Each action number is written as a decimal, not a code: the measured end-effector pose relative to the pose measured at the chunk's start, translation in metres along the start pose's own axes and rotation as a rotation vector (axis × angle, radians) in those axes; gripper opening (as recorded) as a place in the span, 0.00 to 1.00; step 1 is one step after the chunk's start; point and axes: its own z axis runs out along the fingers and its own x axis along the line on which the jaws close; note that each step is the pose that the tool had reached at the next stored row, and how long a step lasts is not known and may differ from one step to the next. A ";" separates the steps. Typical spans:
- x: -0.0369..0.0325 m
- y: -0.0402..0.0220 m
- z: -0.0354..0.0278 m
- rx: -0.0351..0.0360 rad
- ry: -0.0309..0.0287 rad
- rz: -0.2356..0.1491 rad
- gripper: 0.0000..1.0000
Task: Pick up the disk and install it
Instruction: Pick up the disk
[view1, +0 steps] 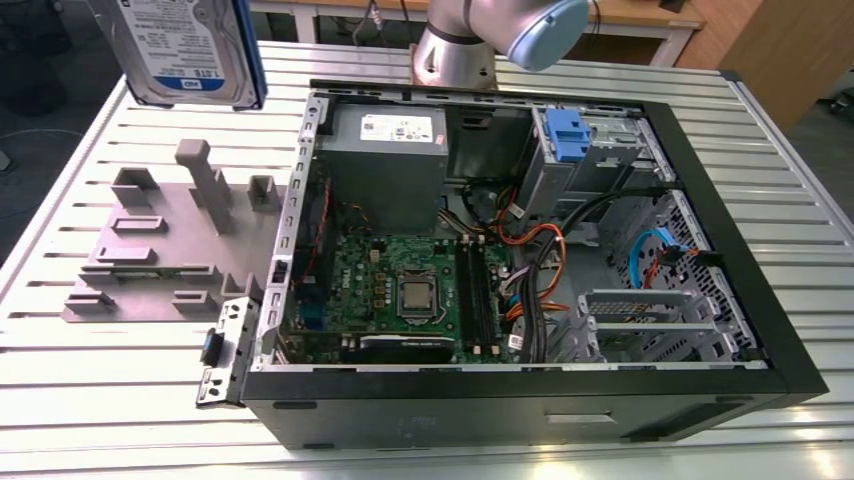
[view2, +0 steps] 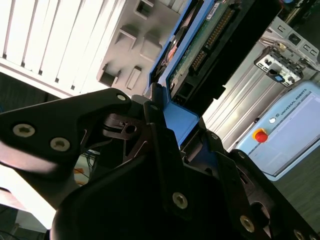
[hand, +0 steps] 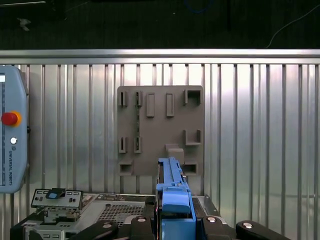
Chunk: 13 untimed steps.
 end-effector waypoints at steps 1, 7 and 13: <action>0.0010 -0.0007 0.0000 0.0000 0.0000 0.000 0.36; 0.0041 -0.0077 0.0003 -0.0001 0.0000 0.000 0.36; 0.0056 -0.0143 0.0004 0.0000 0.0000 0.000 0.36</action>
